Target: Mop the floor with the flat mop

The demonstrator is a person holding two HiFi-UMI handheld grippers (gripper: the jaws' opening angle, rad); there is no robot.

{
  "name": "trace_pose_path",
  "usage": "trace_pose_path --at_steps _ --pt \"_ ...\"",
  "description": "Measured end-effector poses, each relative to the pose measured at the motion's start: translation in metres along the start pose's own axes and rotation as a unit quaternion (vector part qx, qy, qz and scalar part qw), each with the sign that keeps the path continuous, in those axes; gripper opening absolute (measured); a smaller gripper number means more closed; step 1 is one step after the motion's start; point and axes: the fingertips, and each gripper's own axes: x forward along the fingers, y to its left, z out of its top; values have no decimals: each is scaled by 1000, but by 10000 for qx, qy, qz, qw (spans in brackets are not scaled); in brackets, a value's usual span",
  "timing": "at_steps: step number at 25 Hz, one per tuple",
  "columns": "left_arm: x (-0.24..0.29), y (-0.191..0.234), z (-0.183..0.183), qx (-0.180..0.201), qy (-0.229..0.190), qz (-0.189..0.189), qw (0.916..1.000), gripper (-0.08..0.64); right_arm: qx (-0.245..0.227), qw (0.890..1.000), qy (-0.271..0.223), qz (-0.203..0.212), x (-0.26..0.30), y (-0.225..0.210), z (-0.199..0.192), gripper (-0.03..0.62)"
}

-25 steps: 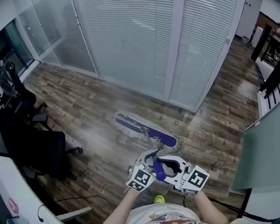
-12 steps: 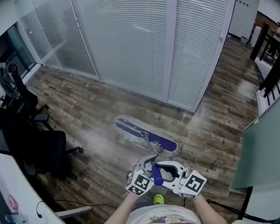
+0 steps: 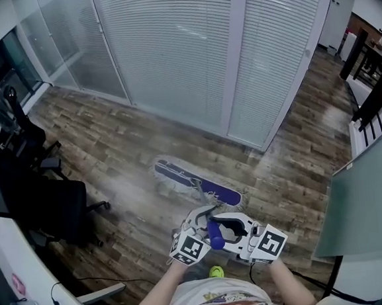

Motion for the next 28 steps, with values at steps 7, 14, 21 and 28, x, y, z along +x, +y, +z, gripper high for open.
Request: trace_pose_path --at_steps 7,14,21,28 --pt "-4 91 -26 148 75 148 9998 54 -436 9981 -354 243 97 -33 18 199" --pt "-8 183 -21 204 -69 13 9998 52 -278 9982 -140 511 177 -90 43 196" --pt "10 224 -17 549 -337 -240 9976 26 7 9991 78 406 202 -136 49 196" --pt "2 248 -9 -168 -745 -875 9932 79 -62 9981 214 576 233 -154 55 196"
